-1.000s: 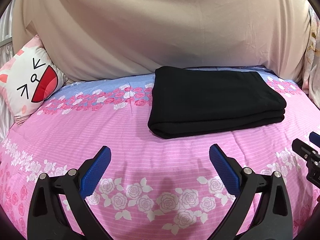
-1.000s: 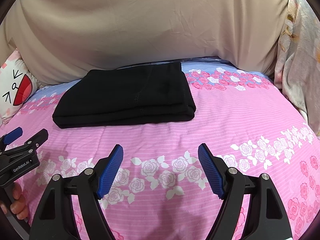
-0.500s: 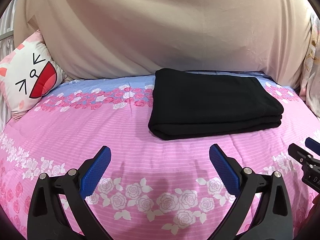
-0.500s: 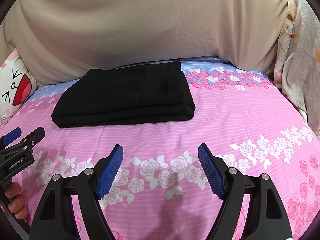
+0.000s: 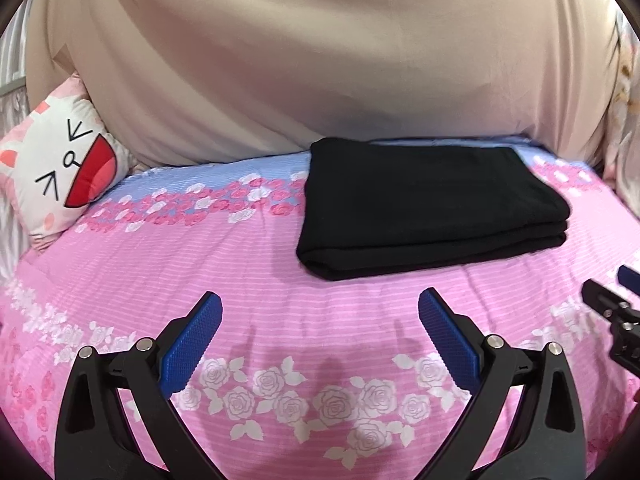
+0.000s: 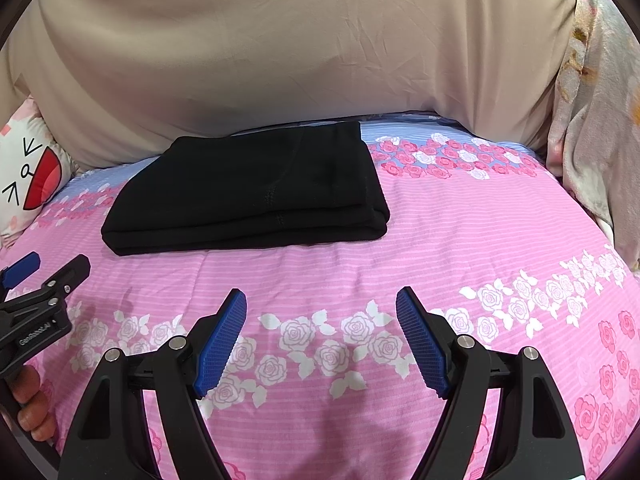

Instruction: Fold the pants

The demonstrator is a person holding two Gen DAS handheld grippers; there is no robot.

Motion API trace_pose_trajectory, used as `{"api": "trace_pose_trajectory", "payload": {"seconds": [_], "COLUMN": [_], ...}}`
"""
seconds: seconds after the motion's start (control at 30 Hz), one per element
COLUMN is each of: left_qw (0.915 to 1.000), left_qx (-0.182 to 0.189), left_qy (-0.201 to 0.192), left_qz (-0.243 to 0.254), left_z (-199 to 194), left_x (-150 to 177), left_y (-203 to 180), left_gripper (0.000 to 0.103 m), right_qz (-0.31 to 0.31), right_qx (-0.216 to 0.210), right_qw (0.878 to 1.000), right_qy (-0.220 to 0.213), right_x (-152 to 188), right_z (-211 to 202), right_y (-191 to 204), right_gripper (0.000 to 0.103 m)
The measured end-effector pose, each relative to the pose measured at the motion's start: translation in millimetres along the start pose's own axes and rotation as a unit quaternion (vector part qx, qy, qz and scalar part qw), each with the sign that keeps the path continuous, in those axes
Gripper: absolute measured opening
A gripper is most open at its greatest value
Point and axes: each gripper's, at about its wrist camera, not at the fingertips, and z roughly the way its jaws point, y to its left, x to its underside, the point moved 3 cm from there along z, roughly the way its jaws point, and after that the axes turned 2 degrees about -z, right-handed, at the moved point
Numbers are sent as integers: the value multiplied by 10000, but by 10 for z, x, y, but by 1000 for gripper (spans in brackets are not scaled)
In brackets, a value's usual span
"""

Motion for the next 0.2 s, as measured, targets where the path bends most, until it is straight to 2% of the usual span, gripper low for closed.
{"api": "trace_pose_trajectory", "payload": {"seconds": [0.2], "left_qw": [10000], "left_qx": [58], "left_qy": [35], "left_qz": [-17], "left_z": [14], "left_x": [2], "left_y": [9], "left_gripper": [96], "right_qz": [-8], "right_qx": [-4], "right_qw": [10000], "right_qy": [-2], "right_x": [4], "right_z": [-1], "right_y": [-13], "right_gripper": [77]}}
